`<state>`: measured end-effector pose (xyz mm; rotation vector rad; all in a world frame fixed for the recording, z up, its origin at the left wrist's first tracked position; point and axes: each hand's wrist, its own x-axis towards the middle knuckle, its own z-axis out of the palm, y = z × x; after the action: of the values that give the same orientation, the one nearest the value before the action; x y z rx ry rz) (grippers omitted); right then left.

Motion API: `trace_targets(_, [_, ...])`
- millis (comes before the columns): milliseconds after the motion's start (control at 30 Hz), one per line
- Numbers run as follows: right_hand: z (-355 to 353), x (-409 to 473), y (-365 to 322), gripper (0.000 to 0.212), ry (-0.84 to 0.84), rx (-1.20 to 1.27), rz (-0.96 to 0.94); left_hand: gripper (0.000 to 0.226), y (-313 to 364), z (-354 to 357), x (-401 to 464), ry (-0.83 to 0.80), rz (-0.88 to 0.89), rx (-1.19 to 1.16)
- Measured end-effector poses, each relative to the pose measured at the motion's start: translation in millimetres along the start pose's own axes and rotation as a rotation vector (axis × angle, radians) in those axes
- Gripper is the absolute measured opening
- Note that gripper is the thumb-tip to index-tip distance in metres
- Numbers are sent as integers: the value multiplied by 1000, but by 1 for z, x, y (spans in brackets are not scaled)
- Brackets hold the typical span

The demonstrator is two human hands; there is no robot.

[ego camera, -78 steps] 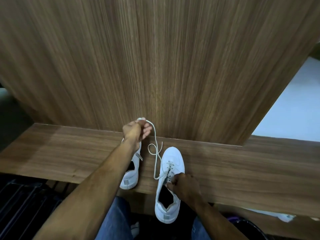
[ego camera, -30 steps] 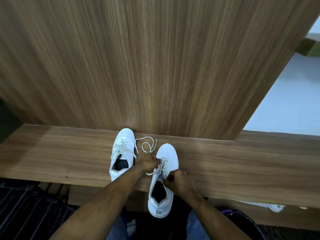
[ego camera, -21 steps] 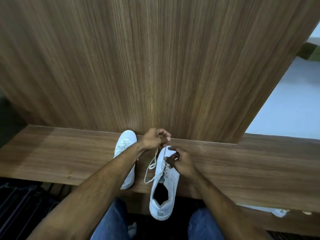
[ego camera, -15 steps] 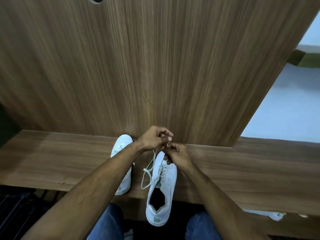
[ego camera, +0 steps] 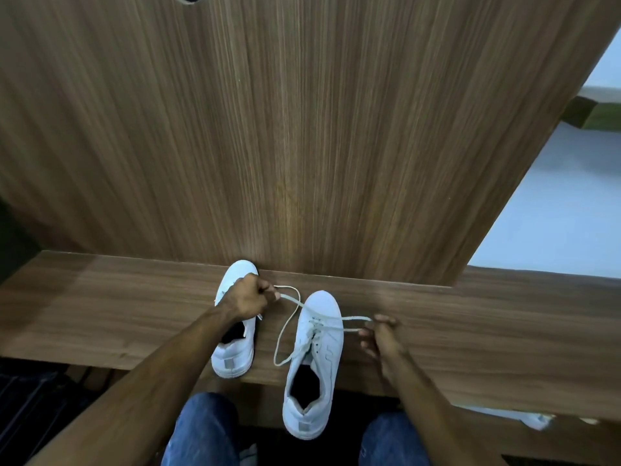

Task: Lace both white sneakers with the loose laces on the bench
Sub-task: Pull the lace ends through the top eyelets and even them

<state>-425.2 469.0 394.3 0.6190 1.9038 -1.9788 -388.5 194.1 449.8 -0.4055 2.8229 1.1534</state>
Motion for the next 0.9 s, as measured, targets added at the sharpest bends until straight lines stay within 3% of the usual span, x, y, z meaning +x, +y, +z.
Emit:
trace_targets(100, [26,-12,-9,39,-202,-213,-249,16,23,14,-8,-133,120,-50])
trace_targets(200, [50,-26,-16,18,-397,-489,-340,28,35,33,-7,-194,180,-61])
trace_targets(233, [53,-26,-15,13,-406,-548,-378,31,36,37,-4,-184,174,-70])
trace_targets(300, [52,-21,-11,22,-371,-592,-406,27,36,42,-2,-153,136,-116])
trace_targets(433, [31,-13,-6,31,-253,-544,-318,28,34,42,-6,-95,70,-267])
trace_targets(633, [16,-5,9,28,-213,-627,-320,19,38,45,-13,20,-127,-658])
trace_targets(733, [29,-9,17,25,-264,-650,-425,24,47,46,-13,86,-214,-934])
trace_targets(833, [40,-13,25,16,-268,-723,-521,16,60,46,-11,149,-236,-1175])
trace_targets(900, [43,-20,33,29,-278,-819,-483,14,61,47,-9,258,-122,-1104])
